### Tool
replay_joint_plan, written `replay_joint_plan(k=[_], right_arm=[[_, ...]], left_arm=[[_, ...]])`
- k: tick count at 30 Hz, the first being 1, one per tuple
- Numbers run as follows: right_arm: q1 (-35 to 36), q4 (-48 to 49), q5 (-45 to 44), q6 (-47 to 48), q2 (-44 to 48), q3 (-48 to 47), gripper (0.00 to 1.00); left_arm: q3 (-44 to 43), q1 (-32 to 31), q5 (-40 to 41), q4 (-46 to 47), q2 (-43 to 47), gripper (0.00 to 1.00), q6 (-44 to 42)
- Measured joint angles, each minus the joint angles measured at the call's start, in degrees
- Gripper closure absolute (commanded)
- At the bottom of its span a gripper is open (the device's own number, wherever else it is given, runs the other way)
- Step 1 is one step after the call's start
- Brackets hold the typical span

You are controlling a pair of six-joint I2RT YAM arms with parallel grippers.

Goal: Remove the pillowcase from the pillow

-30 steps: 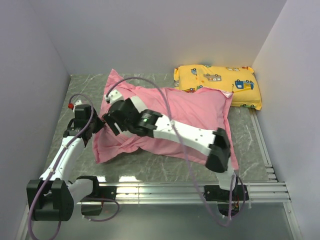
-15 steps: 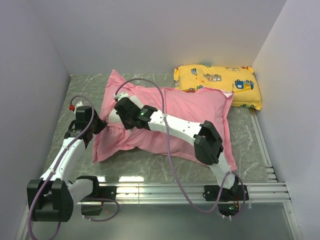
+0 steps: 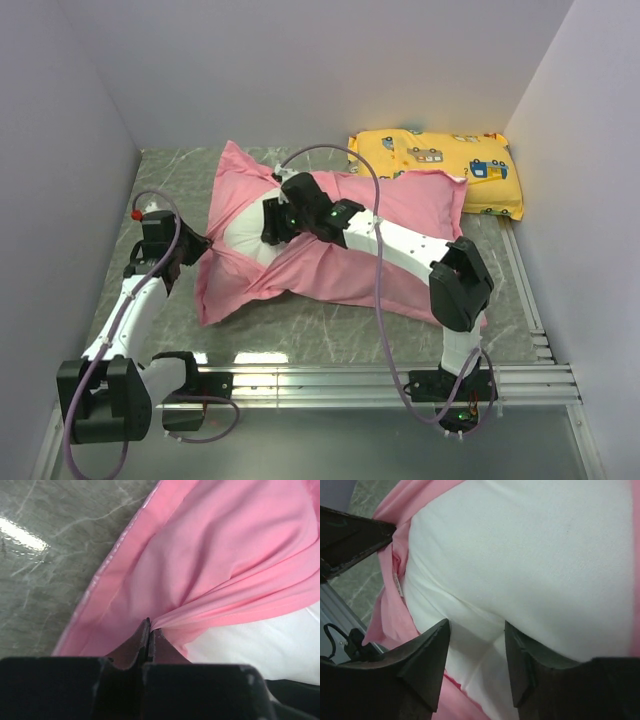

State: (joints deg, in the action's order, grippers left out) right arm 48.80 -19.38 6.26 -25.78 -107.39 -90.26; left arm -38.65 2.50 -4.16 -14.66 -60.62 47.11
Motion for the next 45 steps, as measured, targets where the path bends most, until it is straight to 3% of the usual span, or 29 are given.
replay_joint_plan(k=[1, 7, 11, 17, 18, 19, 21, 22, 26, 31, 36, 45], right_arm=[[0.1, 0.1, -0.3, 0.2, 0.1, 0.0, 0.26], [3.2, -2.8, -4.8, 0.5, -0.7, -3.5, 0.06], [6.6, -8.0, -11.7, 2.1, -6.0, -13.6, 0.00], [9.4, -15.3, -18.8, 2.7, -18.2, -26.2, 0.01], [9.4, -16.0, -19.6, 2.8, -20.1, -27.6, 0.03], [9.4, -16.5, -20.2, 2.9, -21.6, -28.7, 0.25], [9.4, -17.5, -20.8, 3.7, -23.4, -30.4, 0.92], [9.3, -18.1, -20.8, 3.8, -24.0, -31.1, 1.00], [7.4, -15.8, -16.0, 2.4, -21.7, -27.6, 1.00], [0.2, -3.7, -4.0, -3.5, -7.3, -6.2, 1.00], [-7.9, 2.5, 2.7, -10.0, 8.6, 10.3, 1.00], [-10.9, 8.7, 3.8, -16.2, 24.0, 24.0, 1.00]], left_arm=[[0.0, 0.3, 0.3, -0.1, -0.2, 0.99, -0.2], [0.3, 0.3, 0.3, 0.0, -0.5, 1.00, -1.1], [1.2, 0.3, 0.3, 0.2, -0.5, 0.99, -1.3], [2.9, 0.3, 0.4, 0.3, -0.2, 0.99, -1.4], [3.2, 0.3, 0.4, 0.3, 0.0, 0.99, -1.4], [3.6, 0.3, 0.4, 0.3, 0.2, 0.99, -1.4], [4.0, 0.3, 0.4, 0.2, 0.4, 0.99, -1.4], [4.1, 0.3, 0.4, 0.2, 0.4, 0.99, -1.4], [4.7, 0.3, 0.7, 0.3, 0.5, 1.00, -1.1], [5.8, 0.6, -0.2, 2.8, 0.5, 0.99, 0.8], [7.8, 1.9, -6.6, 7.0, 0.5, 0.99, 3.8], [8.0, 2.1, -17.6, 8.5, 0.9, 0.98, 4.3]])
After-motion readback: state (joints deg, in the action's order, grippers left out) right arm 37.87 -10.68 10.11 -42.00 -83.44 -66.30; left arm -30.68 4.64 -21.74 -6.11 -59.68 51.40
